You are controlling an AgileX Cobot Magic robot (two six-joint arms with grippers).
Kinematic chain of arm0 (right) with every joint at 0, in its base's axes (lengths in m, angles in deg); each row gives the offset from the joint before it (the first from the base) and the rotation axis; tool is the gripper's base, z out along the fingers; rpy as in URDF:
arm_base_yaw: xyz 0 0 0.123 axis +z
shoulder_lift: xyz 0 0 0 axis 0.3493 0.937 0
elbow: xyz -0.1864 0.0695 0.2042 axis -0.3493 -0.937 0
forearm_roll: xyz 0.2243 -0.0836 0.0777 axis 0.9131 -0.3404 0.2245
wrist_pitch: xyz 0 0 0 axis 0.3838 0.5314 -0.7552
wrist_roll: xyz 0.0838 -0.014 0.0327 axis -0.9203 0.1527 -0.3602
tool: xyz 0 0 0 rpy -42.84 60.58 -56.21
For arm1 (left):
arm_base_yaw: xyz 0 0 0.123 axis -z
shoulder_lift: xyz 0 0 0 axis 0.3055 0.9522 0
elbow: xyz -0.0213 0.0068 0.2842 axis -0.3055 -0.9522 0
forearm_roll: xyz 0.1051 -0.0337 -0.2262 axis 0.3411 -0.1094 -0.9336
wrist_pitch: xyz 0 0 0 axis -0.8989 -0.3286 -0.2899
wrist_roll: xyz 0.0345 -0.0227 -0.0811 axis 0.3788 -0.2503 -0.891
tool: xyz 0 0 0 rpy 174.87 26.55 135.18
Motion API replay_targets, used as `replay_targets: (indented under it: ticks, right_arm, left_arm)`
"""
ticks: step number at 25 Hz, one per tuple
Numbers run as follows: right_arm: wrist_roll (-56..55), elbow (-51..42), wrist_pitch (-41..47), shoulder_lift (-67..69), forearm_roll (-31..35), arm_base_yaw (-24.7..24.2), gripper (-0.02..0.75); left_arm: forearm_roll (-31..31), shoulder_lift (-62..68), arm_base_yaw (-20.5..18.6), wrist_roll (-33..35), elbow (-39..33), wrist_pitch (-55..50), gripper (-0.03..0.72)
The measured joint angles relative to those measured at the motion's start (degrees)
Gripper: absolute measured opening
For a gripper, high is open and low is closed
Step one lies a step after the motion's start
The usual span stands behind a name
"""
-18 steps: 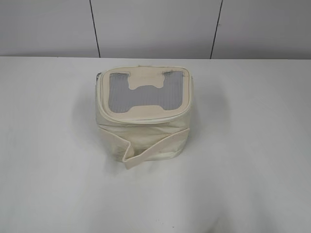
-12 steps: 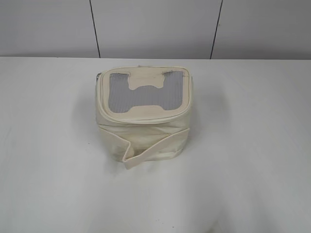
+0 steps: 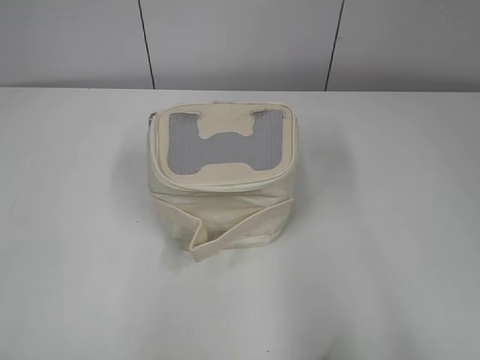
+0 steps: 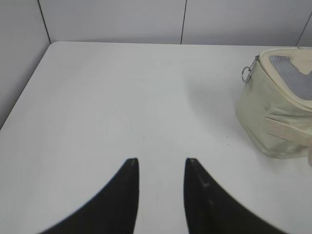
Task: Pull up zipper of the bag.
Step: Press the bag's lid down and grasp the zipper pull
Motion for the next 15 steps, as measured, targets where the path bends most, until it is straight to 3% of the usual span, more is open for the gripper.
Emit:
replay_targets:
  ticks: [6, 8, 11, 13, 15]
  right_arm:
    - [5.41, 0.18, -3.22, 7.47, 11.67, 0.00, 0.580]
    - [12.62, 0.18, -8.10, 14.61, 20.11, 0.00, 0.580]
    - [30.84, 0.90, -14.06, 26.80, 37.74, 0.00, 0.580]
    - [42.78, 2.96, -15.16, 37.66, 48.84, 0.00, 0.580]
    - [53.35, 6.83, -15.21, 49.94, 55.96, 0.27, 0.580]
  left_arm:
    - [0.00, 0.00, 0.00, 0.00, 0.00, 0.01, 0.248]
    - [0.00, 0.00, 0.00, 0.00, 0.00, 0.01, 0.248]
    - [0.00, 0.00, 0.00, 0.00, 0.00, 0.01, 0.248]
    - [0.00, 0.00, 0.00, 0.00, 0.00, 0.01, 0.248]
    - [0.00, 0.00, 0.00, 0.00, 0.00, 0.01, 0.248]
